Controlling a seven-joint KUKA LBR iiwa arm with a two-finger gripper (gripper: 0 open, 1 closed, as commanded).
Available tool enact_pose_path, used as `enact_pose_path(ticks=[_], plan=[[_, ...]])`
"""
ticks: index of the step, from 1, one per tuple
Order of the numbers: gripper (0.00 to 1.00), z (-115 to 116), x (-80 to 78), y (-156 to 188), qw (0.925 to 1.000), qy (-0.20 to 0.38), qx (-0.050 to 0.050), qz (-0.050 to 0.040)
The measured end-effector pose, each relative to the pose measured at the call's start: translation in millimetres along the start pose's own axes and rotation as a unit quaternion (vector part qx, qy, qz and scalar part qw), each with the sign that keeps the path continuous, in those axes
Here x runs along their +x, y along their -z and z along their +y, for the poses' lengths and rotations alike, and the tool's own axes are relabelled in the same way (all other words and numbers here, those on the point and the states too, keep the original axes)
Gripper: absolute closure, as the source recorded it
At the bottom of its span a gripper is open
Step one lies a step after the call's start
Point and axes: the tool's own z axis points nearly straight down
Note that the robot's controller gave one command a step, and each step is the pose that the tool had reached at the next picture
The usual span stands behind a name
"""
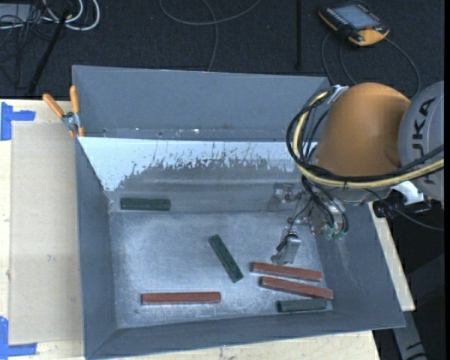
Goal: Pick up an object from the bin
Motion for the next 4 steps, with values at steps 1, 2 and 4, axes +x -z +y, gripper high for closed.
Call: enact_pose_path(ticks=[1, 2, 4], plan=[[0.0, -3.4, 10.3, -28.4, 0.9995, 0.033, 0.0, -0.0026], [0.0, 5.2, 9.1, -78.9, 1.0, 0.004, 0.0, -0.0009], [0.0, -32.3, 18.5, -130.7, 0.9963, -0.086, -0.001, 0.0011]])
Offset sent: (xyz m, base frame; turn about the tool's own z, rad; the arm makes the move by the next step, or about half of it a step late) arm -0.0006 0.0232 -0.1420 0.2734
